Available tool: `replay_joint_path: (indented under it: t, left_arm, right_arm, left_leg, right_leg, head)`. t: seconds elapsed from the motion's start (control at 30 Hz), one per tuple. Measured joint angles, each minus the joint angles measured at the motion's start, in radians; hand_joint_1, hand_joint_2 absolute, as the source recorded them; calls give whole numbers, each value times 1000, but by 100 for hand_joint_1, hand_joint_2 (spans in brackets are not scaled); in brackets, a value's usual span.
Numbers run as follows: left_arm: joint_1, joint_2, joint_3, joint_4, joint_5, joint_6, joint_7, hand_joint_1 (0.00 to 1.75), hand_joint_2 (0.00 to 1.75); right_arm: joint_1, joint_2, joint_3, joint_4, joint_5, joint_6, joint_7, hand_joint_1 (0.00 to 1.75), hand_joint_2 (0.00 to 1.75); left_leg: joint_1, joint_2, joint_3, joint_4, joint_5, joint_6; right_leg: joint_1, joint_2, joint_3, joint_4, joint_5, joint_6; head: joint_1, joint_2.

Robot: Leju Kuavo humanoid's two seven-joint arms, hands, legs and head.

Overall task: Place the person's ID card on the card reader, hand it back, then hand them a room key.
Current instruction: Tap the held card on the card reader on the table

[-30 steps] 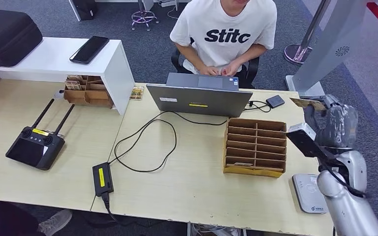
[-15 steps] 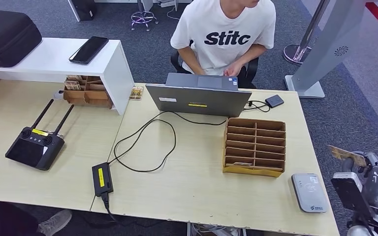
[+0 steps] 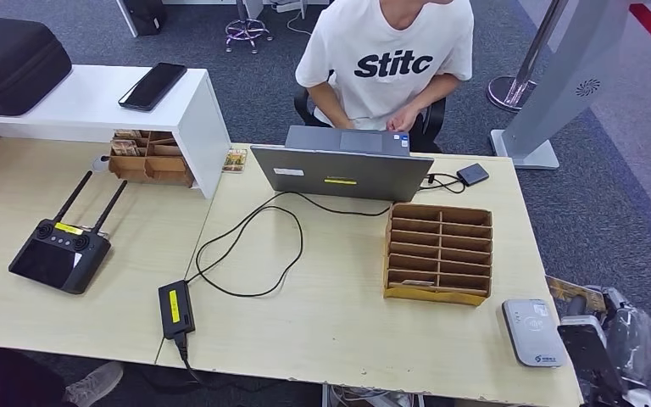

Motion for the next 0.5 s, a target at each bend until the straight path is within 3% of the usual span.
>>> replay_joint_path:
  t: [0.5]
  left_arm:
    - [0,0,1,0,1,1,0,0,175]
  right_arm:
    - [3,47,2,67,-12,51,-4,175,175]
  left_leg:
    - [0,0,0,0,0,0]
  right_leg:
    - [0,0,0,0,0,0]
  head:
    - [0,0]
